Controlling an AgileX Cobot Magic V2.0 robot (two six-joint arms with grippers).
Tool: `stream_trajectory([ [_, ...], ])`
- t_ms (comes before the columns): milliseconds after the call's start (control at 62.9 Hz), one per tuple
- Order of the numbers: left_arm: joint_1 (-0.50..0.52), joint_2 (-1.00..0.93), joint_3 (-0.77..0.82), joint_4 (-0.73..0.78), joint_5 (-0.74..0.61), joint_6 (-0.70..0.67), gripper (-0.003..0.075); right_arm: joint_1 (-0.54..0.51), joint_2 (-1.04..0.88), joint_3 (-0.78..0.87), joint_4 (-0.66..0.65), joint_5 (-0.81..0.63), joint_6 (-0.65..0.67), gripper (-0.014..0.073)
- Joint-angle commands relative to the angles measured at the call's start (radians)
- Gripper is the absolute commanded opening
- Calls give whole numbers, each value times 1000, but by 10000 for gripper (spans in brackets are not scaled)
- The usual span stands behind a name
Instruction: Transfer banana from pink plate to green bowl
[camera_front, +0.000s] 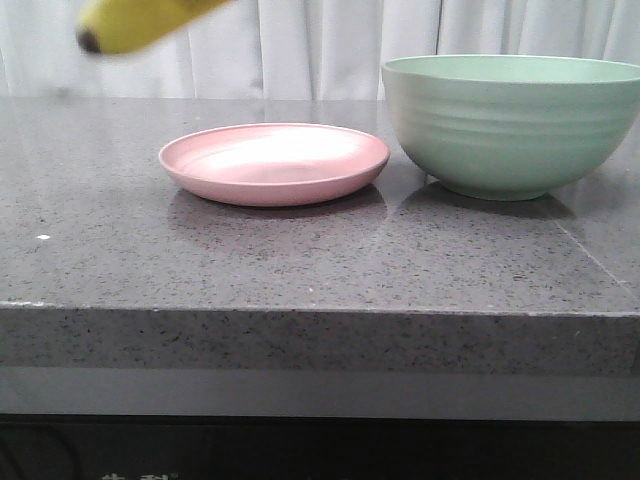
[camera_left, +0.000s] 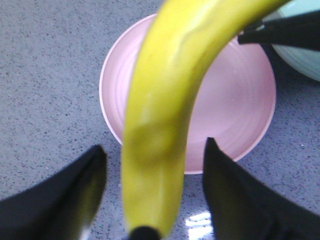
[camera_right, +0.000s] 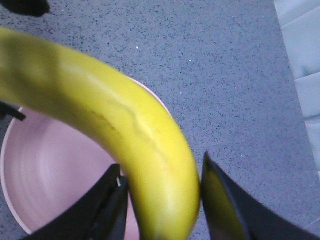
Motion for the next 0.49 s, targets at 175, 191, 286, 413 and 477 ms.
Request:
stream_trajectory([
  [175, -7, -40, -29, 62, -79, -13, 571, -4, -50, -34, -24, -49, -4, 127],
  [191, -7, -40, -29, 62, -79, -13, 571, -4, -50, -34, -24, -49, -4, 127],
  [286, -7, -40, -29, 68, -83, -13, 571, -4, -50, -34, -24, -49, -4, 127],
  [413, -7, -40, -29, 95, -85, -13, 570, -4, -50, -34, -24, -73, -4, 127],
  [477, -7, -40, -29, 111, -85, -15, 570, -4, -50, -34, -24, -84, -4, 127],
])
